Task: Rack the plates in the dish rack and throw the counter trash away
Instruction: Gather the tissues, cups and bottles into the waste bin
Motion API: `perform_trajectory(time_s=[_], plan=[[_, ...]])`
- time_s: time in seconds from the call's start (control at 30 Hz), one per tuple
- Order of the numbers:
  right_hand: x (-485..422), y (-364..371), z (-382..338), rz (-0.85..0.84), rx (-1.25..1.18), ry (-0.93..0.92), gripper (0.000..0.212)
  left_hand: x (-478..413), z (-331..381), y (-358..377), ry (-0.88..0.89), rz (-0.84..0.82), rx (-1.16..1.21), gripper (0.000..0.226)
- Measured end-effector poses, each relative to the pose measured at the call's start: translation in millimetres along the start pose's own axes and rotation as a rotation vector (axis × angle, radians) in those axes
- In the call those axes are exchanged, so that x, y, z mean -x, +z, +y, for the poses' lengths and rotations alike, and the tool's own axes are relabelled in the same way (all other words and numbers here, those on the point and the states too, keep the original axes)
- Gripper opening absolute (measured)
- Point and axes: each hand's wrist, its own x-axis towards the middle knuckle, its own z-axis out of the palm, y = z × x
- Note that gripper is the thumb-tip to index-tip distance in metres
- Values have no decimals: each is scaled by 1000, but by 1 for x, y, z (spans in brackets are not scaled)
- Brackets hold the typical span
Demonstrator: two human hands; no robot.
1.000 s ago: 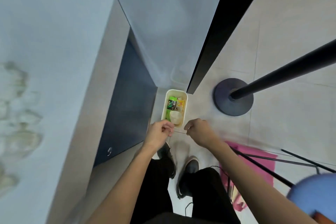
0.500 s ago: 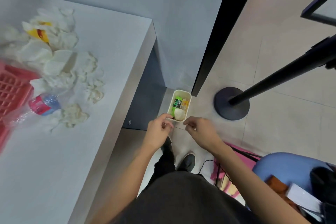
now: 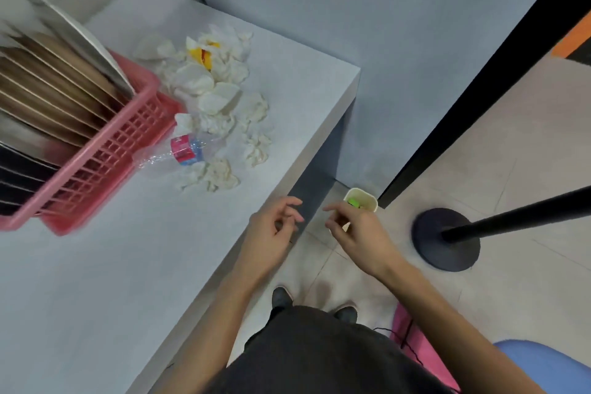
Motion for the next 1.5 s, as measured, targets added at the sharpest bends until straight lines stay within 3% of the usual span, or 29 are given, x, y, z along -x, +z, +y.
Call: perform_trajectory(time_s=[0.27,0.4,0.63,0.83,0.93,1.23,1.37,1.5], plan=[[-47,41,-67,-68,29,-101,17,10,-25,-90,-35,190,64,37],[-70,68,-89,-63,76,-140,20,0,-52,-124,4,274,-49,38],[-104,113,-123,-114,387,-124,56,-43,-86,-164,127,278,-413,39],[-137,139,-132,-68,475,-53,88,-63,-102,-174,61,165,-476,45],[-145,147,-136,-62,527,-3,84,-64,-108,-173,45,151,-436,39],[-150,159,-140,-57,618,-15,38,-45,-129,-182,61,257,-383,14],[-145,156,-136,-70,555,-20,34,-41,-138,-182,173,316,-372,14],[-136,153,-134,-51,473,2,34,-34,-137,-178,155,300,-245,17]])
